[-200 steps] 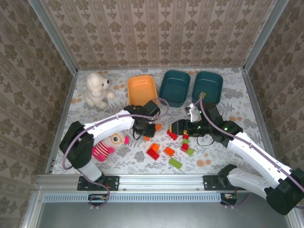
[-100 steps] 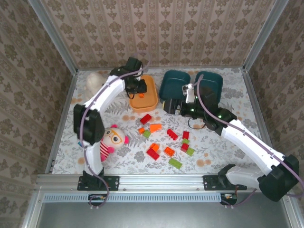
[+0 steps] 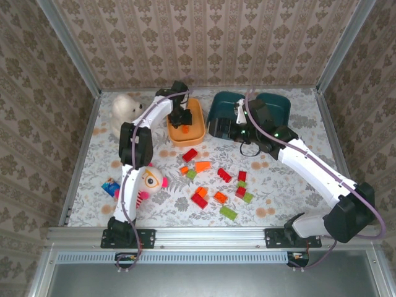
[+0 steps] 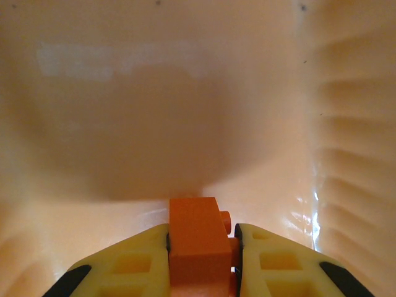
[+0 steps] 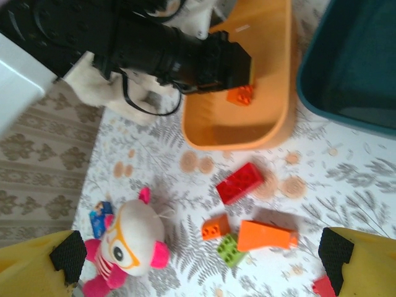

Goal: Sort the legos into containers by color

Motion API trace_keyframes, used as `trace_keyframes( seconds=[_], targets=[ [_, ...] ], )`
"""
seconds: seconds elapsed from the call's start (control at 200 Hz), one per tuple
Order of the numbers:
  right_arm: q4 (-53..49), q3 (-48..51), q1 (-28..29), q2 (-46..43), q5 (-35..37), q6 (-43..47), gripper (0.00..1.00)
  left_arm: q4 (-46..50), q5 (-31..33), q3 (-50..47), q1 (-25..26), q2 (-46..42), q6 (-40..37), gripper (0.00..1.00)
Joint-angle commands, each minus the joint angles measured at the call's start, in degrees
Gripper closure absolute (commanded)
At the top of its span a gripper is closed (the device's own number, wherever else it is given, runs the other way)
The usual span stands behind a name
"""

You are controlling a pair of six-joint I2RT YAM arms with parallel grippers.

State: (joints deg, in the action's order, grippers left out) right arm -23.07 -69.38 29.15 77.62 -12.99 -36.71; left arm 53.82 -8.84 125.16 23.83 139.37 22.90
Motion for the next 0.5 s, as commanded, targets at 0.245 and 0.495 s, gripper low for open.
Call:
trace_keyframes(
  seconds=[0.245,0.495],
  targets=[
    [-14.1,-0.4,-0.3,-1.9,4.1,7.5,0.01,1.6,-2.3,2.6,-0.1,-2.0,0.2,0.48],
    [-17.8,-2.0,-0.2,-2.9,5.5,12.6,0.05,-0.5,-1.0,1.7,-0.1,-11.2,1.8,0.43]
  ],
)
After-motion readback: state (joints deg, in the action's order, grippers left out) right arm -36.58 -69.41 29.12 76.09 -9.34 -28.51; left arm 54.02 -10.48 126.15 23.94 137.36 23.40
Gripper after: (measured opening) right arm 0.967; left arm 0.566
